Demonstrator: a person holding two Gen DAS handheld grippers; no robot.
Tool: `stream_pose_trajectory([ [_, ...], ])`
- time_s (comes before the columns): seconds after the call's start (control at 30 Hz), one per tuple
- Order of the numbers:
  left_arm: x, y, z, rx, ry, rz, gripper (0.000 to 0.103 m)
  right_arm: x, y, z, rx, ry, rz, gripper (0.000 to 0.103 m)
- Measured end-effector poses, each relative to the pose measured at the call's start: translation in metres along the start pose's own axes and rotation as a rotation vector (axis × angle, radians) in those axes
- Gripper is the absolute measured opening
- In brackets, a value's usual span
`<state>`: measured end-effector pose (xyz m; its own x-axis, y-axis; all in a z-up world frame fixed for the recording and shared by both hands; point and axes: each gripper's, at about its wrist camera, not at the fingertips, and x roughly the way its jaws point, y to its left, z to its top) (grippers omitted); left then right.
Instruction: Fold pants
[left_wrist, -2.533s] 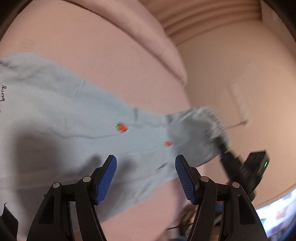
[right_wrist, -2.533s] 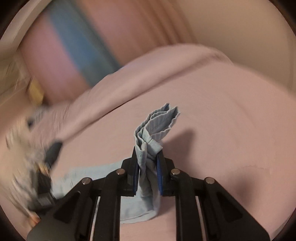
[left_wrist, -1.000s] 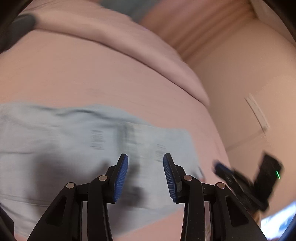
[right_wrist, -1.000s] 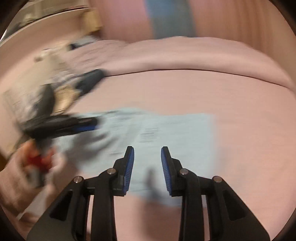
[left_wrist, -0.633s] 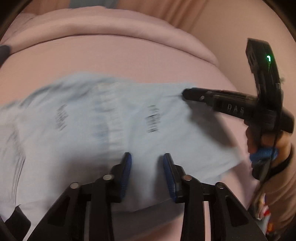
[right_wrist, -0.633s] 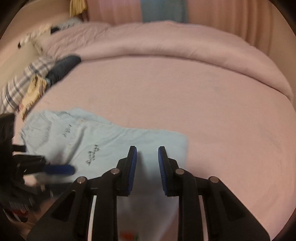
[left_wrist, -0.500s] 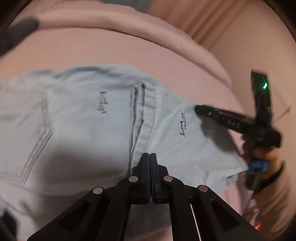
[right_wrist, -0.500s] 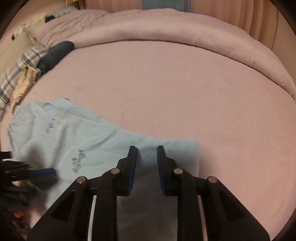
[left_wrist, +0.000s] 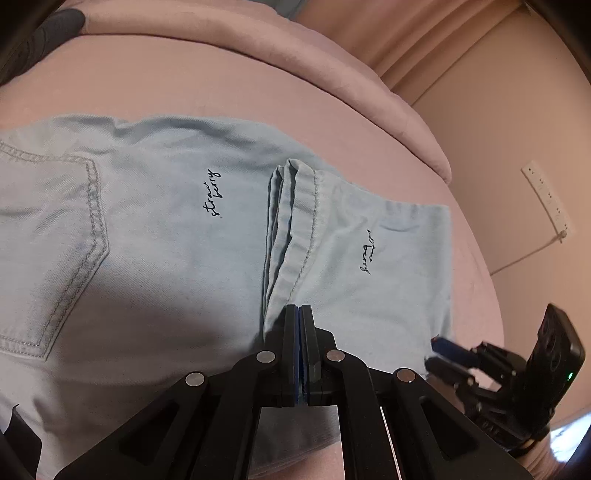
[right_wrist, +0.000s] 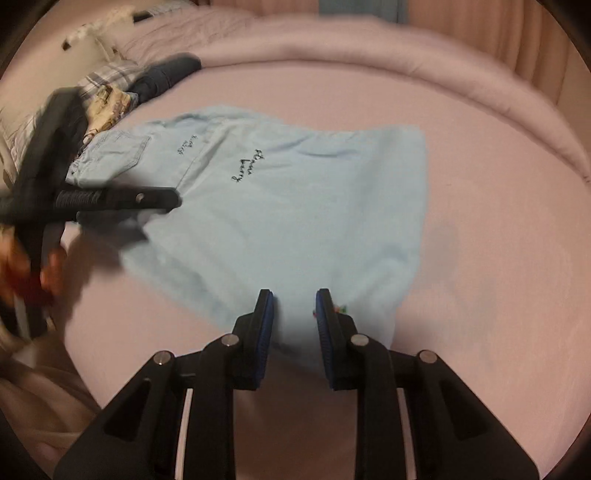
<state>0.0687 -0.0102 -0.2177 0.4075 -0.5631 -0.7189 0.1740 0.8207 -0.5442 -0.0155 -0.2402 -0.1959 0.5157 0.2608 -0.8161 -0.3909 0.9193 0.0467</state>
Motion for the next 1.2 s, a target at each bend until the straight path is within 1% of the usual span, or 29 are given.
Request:
stream_pose_trajectory([
  [0.07,-0.001,-0.001,0.003,0.002,0.01,-0.001,0.004,-0.001,0.002,0.001,-0.012,0.022,0.0,0.025],
  [0.1,-0.004,-0.002,0.003,0.008,0.013,-0.005,0.004,-0.002,0.003,0.009,-0.022,0.053,0.004,0.027],
  [0.13,-0.01,-0.002,0.004,0.014,0.011,-0.014,0.005,-0.004,0.004,0.021,-0.022,0.082,0.013,0.027],
  [0.17,-0.016,-0.004,0.002,0.024,0.004,-0.009,0.009,-0.007,0.003,0.032,-0.017,0.077,0.038,0.027],
  [0.2,-0.019,-0.007,0.0,0.039,-0.003,0.001,0.012,-0.011,0.005,0.043,-0.017,0.049,0.074,0.027],
  [0.27,-0.023,-0.009,-0.005,0.058,-0.013,-0.005,0.026,-0.006,0.019,0.071,-0.037,0.019,0.11,0.027],
  [0.33,-0.024,-0.009,-0.009,0.074,-0.021,-0.004,0.026,0.013,0.038,0.1,-0.074,0.019,0.135,0.025],
  [0.37,-0.023,-0.007,-0.009,0.075,-0.022,-0.006,0.026,0.028,0.046,0.114,-0.094,0.027,0.154,0.022],
  [0.4,-0.024,-0.006,-0.01,0.074,-0.025,-0.01,0.026,0.048,0.053,0.126,-0.101,0.059,0.157,0.021],
  [0.43,-0.021,-0.005,-0.008,0.073,-0.026,-0.011,0.026,0.064,0.056,0.134,-0.1,0.088,0.156,0.022],
  [0.47,-0.021,-0.001,-0.01,0.071,-0.026,-0.011,0.026,0.085,0.063,0.142,-0.113,0.125,0.159,0.02],
  [0.5,-0.021,0.002,-0.01,0.067,-0.028,-0.006,0.026,0.098,0.067,0.146,-0.131,0.152,0.151,0.015],
  [0.53,-0.022,0.003,-0.011,0.063,-0.03,-0.004,0.026,0.117,0.073,0.15,-0.144,0.186,0.127,0.014],
  [0.57,-0.024,0.005,-0.01,0.057,-0.033,-0.01,0.026,0.126,0.08,0.154,-0.145,0.187,0.125,0.015],
  [0.6,-0.027,0.008,-0.009,0.044,-0.031,-0.015,0.027,0.127,0.085,0.158,-0.152,0.188,0.124,0.017],
  [0.63,-0.032,0.012,-0.01,0.027,-0.022,-0.017,0.027,0.124,0.086,0.159,-0.154,0.195,0.116,0.017],
  [0.7,-0.046,0.017,-0.014,0.011,-0.037,-0.045,0.027,0.106,0.082,0.161,-0.123,0.159,0.148,0.017],
  [0.73,-0.054,0.021,-0.017,0.011,-0.053,-0.049,0.03,0.095,0.077,0.16,-0.105,0.137,0.172,0.017],
  [0.77,-0.067,0.025,-0.021,0.011,-0.072,-0.049,0.037,0.078,0.073,0.156,-0.085,0.104,0.198,0.017],
  [0.8,-0.08,0.031,-0.025,0.002,-0.092,-0.052,0.042,0.066,0.07,0.152,-0.078,0.086,0.201,0.017],
  [0.83,-0.092,0.037,-0.029,-0.012,-0.112,-0.055,0.05,0.05,0.069,0.143,-0.08,0.075,0.19,0.017],
  [0.9,-0.119,0.054,-0.039,-0.06,-0.163,-0.064,0.052,0.026,0.069,0.126,-0.09,0.06,0.172,0.018],
  [0.97,-0.142,0.072,-0.048,-0.119,-0.209,-0.048,0.053,0.011,0.071,0.101,-0.093,0.065,0.174,0.02],
  [1.0,-0.153,0.083,-0.053,-0.161,-0.236,-0.034,0.054,0.009,0.072,0.088,-0.099,0.066,0.167,0.02],
  [1.03,-0.159,0.092,-0.055,-0.195,-0.256,-0.028,0.056,0.019,0.073,0.085,-0.103,0.077,0.165,0.022],
  [1.1,-0.174,0.112,-0.063,-0.28,-0.308,-0.021,0.059,0.044,0.074,0.067,-0.091,0.145,0.166,0.024],
  [1.13,-0.182,0.124,-0.069,-0.333,-0.332,-0.013,0.064,0.057,0.074,0.059,-0.094,0.155,0.136,0.024],
  [1.17,-0.186,0.132,-0.073,-0.371,-0.347,0.003,0.068,0.056,0.078,0.057,-0.102,0.099,0.114,0.025],
  [1.2,-0.191,0.139,-0.077,-0.402,-0.362,0.009,0.071,0.054,0.084,0.06,-0.114,0.105,0.097,0.026],
])
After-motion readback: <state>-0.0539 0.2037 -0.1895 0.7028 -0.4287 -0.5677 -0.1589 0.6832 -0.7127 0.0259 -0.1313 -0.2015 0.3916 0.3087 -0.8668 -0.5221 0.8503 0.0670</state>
